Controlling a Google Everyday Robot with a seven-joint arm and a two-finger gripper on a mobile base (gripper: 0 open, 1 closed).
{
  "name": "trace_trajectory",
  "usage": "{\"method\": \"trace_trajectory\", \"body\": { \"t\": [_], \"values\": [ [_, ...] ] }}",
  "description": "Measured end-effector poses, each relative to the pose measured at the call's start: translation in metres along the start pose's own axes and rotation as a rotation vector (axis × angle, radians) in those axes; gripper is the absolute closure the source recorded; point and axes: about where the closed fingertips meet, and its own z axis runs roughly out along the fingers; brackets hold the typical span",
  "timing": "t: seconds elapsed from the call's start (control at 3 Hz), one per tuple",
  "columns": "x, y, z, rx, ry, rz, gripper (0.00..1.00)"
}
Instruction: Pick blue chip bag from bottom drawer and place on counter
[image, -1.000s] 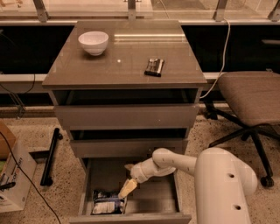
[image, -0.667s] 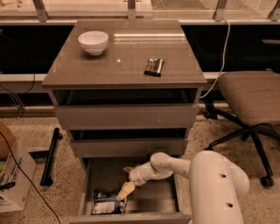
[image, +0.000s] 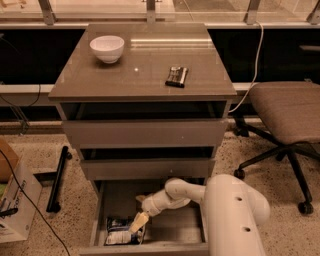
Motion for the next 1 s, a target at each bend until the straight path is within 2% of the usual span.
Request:
{"method": "trace_trajectory", "body": {
  "t": [0.33, 1.0],
  "values": [
    [0.021, -0.007, 0.033, -0.009, 0.007, -0.002, 0.0],
    [0.047, -0.016, 0.07, -0.011, 0.044, 0.016, 0.0]
  ]
}}
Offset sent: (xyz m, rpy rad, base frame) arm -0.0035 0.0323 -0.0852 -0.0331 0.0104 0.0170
